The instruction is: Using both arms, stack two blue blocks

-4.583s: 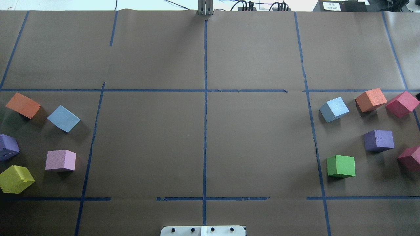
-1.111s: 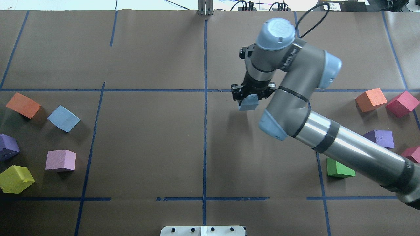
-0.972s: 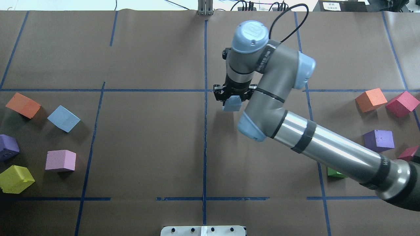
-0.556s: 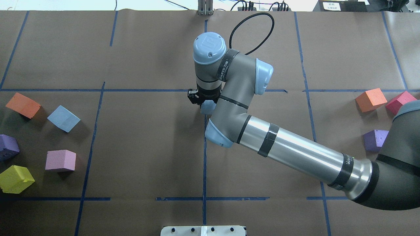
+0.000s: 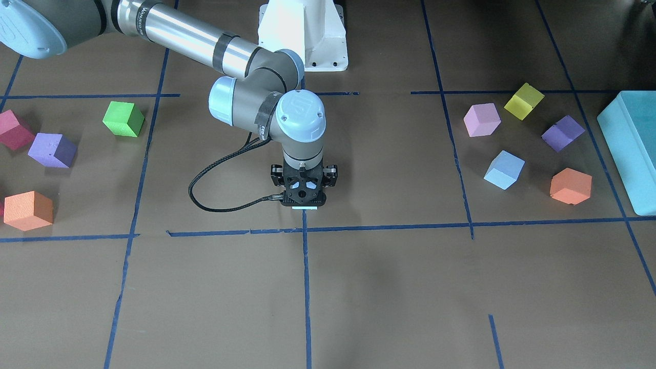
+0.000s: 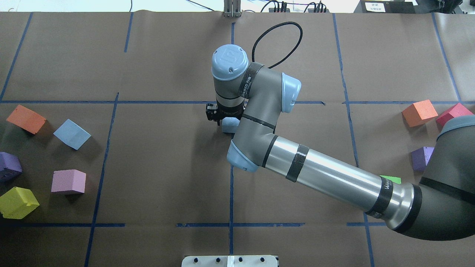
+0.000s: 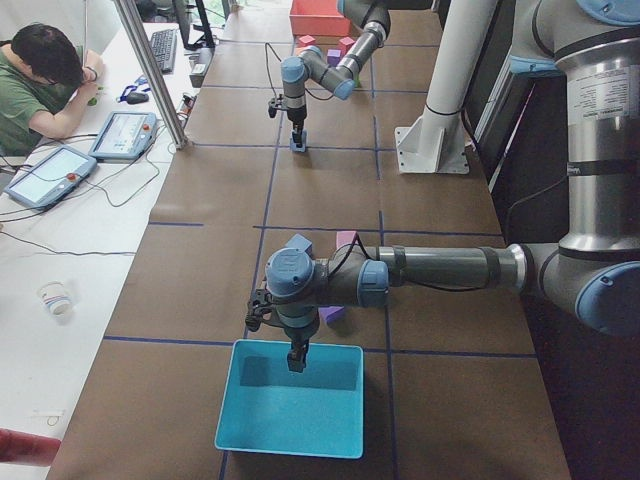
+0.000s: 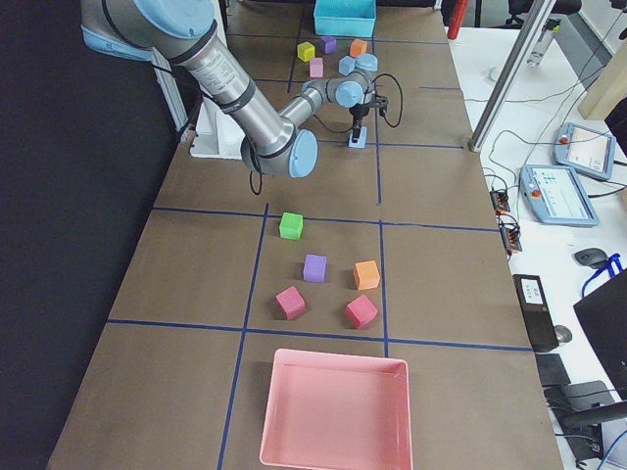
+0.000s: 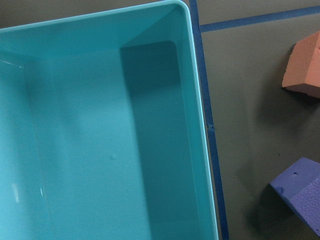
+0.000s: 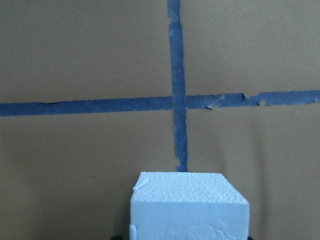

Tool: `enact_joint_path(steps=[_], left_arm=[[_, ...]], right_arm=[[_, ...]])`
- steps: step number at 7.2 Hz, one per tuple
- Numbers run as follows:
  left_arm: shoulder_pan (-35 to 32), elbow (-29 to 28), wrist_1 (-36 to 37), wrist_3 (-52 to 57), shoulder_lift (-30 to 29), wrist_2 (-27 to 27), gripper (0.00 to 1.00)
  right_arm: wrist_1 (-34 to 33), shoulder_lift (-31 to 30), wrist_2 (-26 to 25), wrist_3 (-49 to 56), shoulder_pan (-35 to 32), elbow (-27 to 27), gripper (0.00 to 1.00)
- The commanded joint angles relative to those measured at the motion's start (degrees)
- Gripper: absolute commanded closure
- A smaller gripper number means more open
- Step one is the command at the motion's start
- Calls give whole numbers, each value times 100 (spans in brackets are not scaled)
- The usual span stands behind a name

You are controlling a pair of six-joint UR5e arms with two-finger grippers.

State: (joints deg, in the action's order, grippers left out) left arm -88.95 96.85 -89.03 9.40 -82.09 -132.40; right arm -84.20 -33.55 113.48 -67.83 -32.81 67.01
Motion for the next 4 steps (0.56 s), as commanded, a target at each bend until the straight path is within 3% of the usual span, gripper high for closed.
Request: enact_joint_path(steps=[1,2,4], left_arm=[[0,0,0,0,0,4,0],[0,9,-9,0,-9,4,0],[0,0,-9,0,-18,4,0]], right_arm=[[0,15,8,50,-49,92,1],[-70,-3,60,50,-250,380,1],[-867,-116,279,181,-767,1144,0]])
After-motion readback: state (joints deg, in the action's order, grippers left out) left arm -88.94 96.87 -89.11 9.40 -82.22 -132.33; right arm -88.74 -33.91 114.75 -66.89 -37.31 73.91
